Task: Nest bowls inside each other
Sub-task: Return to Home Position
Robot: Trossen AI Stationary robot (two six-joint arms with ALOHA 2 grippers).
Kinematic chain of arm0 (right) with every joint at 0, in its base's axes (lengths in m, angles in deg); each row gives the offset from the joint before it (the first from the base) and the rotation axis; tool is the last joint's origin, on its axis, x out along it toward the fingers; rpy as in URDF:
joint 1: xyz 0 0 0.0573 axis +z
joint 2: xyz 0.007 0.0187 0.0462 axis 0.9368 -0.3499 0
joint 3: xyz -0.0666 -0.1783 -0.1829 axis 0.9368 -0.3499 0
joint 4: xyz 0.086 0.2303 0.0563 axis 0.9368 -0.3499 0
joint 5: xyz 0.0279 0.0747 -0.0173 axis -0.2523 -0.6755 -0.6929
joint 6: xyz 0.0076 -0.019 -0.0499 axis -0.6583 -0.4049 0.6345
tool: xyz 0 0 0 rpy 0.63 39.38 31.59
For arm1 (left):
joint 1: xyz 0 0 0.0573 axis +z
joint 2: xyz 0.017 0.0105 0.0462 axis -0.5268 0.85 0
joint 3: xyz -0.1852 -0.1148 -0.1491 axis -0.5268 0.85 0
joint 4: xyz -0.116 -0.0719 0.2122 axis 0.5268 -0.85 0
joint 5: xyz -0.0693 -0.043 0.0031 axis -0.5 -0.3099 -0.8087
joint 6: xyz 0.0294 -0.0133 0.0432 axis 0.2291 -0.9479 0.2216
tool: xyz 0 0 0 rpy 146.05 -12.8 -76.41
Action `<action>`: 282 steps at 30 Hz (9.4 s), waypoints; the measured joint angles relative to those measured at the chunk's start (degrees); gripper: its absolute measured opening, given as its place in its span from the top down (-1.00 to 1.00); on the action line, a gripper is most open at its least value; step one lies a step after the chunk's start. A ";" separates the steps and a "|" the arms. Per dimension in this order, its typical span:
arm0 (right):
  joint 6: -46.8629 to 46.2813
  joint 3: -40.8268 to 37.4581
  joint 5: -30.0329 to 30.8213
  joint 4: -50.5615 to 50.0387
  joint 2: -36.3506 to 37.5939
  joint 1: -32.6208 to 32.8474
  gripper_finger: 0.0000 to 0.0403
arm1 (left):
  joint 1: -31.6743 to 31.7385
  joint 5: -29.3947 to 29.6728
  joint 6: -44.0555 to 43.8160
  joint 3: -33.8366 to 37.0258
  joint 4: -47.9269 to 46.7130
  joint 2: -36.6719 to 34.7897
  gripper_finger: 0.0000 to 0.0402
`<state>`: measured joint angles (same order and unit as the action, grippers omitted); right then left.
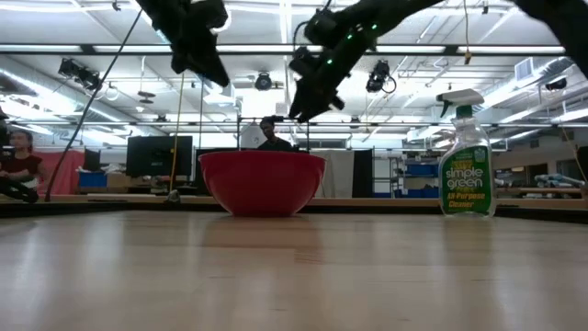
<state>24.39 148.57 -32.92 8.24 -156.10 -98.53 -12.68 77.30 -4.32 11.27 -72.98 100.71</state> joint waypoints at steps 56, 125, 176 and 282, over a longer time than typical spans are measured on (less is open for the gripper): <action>-49.07 -103.38 1.70 56.26 85.30 2.84 0.19 | -3.58 2.26 -47.87 60.59 39.36 -50.75 0.97; -26.18 -103.47 11.96 56.64 85.10 2.91 0.19 | -3.58 -0.04 -5.41 62.90 39.97 -50.53 0.97; -26.19 -103.47 11.93 56.64 85.10 2.91 0.19 | -3.58 -0.04 -5.44 62.92 39.97 -50.54 0.97; -26.18 -103.47 11.93 56.64 85.10 2.91 0.19 | -3.55 -0.04 -5.44 62.92 39.95 -50.55 0.97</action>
<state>-1.79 45.10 -20.99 64.88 -71.00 -95.62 -16.24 77.26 -9.76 74.19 -33.03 50.16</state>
